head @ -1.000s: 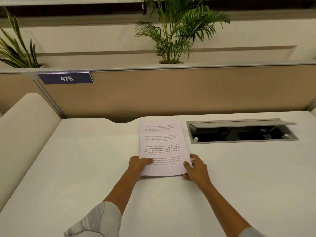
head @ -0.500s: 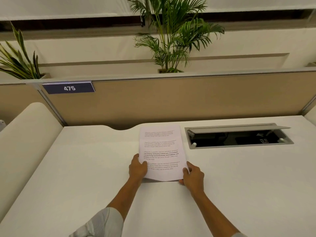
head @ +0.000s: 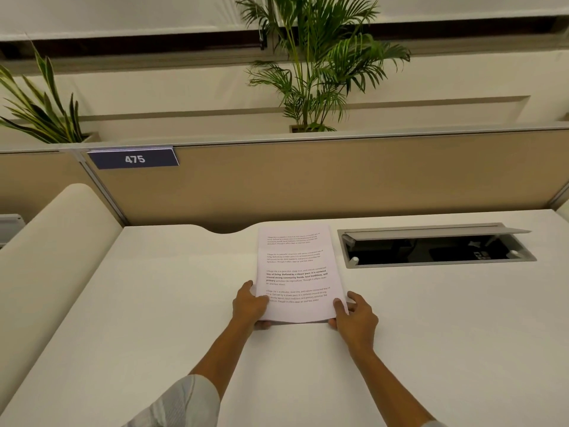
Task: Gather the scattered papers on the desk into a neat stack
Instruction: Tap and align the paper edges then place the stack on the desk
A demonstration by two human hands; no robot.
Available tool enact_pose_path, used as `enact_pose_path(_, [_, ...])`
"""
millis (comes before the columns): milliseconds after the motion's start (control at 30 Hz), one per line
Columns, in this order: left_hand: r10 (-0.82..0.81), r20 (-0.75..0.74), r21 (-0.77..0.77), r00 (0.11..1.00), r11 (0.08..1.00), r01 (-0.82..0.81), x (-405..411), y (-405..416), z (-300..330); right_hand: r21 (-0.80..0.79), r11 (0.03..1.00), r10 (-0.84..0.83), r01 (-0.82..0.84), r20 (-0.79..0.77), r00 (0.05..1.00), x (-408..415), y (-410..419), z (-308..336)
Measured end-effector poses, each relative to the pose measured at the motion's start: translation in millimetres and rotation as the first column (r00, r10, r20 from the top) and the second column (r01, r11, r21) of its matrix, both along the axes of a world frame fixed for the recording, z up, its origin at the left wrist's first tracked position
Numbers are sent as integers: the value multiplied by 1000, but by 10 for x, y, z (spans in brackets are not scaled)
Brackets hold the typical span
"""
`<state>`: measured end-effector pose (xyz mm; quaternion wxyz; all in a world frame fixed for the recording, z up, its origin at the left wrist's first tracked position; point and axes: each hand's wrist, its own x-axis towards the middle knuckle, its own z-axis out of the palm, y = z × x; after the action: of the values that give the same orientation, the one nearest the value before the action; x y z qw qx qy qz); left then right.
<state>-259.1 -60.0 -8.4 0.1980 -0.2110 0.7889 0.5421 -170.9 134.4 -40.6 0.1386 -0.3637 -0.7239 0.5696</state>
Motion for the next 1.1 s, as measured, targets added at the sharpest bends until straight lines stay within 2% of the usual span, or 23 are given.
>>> enact_pose_path(200, [40, 18, 21, 999, 999, -40, 96, 9, -29, 0, 1000, 7, -7, -29, 1000, 83, -14, -59])
enact_pose_path(333, [67, -23, 59, 997, 996, -66, 147, 3, 24, -34, 999, -9, 7, -64, 998, 81, 6, -9])
enact_pose_path(700, [109, -48, 73, 993, 992, -105, 195, 11, 18, -51, 998, -51, 49, -33, 998, 55, 61, -38])
enact_pose_path(1100, [172, -76, -28, 982, 984, -174, 231, -45, -8, -104, 992, -69, 70, 17, 998, 67, 115, -6])
